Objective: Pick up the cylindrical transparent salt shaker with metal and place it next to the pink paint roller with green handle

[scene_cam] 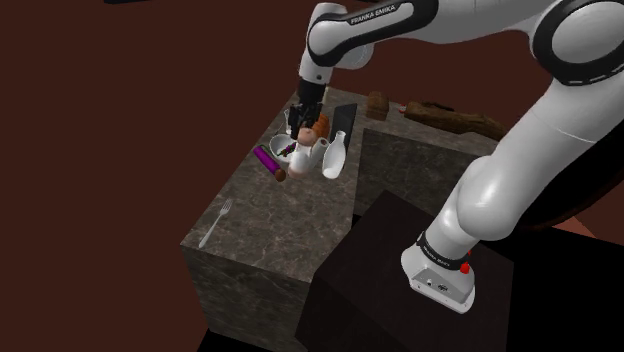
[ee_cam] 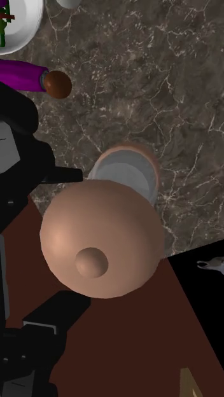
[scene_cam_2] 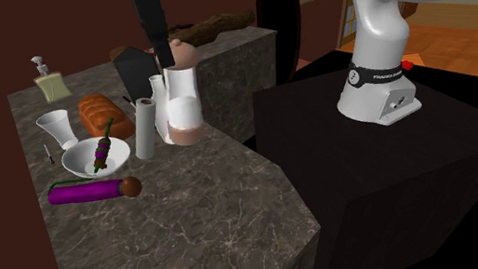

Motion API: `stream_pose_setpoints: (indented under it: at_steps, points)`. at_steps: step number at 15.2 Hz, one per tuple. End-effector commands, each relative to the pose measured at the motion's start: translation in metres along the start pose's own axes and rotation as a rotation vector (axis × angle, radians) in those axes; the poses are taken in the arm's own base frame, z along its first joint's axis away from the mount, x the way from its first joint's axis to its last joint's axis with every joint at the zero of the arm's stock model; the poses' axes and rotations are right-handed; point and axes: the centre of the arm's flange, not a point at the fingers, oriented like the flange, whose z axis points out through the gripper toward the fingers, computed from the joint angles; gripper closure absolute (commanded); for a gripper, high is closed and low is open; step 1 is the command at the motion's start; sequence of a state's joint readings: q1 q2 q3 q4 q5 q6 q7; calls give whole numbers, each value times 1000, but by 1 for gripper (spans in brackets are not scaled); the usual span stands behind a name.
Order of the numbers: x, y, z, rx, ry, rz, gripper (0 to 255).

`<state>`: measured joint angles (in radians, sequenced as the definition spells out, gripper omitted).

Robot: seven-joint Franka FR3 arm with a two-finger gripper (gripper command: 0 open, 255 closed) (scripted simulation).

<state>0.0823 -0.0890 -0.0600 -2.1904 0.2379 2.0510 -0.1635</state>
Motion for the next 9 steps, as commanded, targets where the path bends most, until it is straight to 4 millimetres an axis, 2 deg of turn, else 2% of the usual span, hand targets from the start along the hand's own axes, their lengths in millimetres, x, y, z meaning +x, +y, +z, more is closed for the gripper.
stream_pose_setpoints:
  at_steps: [1, 9]
  points:
    - [25, 6, 1, 0, 0, 0, 255]
    - [126, 34, -9, 0, 0, 0, 255]
